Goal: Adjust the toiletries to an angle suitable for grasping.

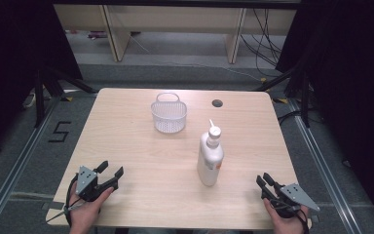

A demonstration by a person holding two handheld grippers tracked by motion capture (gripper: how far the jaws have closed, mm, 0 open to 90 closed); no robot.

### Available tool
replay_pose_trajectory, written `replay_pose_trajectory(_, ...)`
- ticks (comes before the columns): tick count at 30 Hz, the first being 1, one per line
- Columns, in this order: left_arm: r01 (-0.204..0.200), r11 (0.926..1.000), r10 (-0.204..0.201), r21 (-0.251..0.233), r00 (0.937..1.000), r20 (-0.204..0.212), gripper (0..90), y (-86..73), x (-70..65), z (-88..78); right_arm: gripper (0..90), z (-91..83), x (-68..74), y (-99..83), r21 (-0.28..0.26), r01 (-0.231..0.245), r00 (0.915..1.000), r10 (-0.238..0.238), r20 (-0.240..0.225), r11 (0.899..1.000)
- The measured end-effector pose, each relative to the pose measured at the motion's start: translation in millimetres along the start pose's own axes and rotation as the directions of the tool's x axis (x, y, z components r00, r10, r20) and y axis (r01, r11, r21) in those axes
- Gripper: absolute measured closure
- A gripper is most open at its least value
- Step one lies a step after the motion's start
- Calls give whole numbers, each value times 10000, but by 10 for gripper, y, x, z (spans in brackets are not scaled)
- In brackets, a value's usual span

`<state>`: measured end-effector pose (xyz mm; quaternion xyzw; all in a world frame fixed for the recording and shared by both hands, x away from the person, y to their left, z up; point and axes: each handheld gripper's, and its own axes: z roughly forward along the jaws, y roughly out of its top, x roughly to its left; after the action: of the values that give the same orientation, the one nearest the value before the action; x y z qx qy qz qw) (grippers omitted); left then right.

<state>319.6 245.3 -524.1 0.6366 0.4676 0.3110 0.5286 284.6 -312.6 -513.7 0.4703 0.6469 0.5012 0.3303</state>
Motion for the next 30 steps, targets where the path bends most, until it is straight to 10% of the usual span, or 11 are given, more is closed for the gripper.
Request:
replay_pose_trajectory(12,-173,9998,173,55,9998,120,401,-1,-6,-19,898,-12,39,104,41,-197,9971,200,-739,9998)
replay_pose_trajectory(30,-203,9996,199,196,9995,229,437,0,-16,-19,900,155,416,300,279,537,9778,-469,-2043,9982)
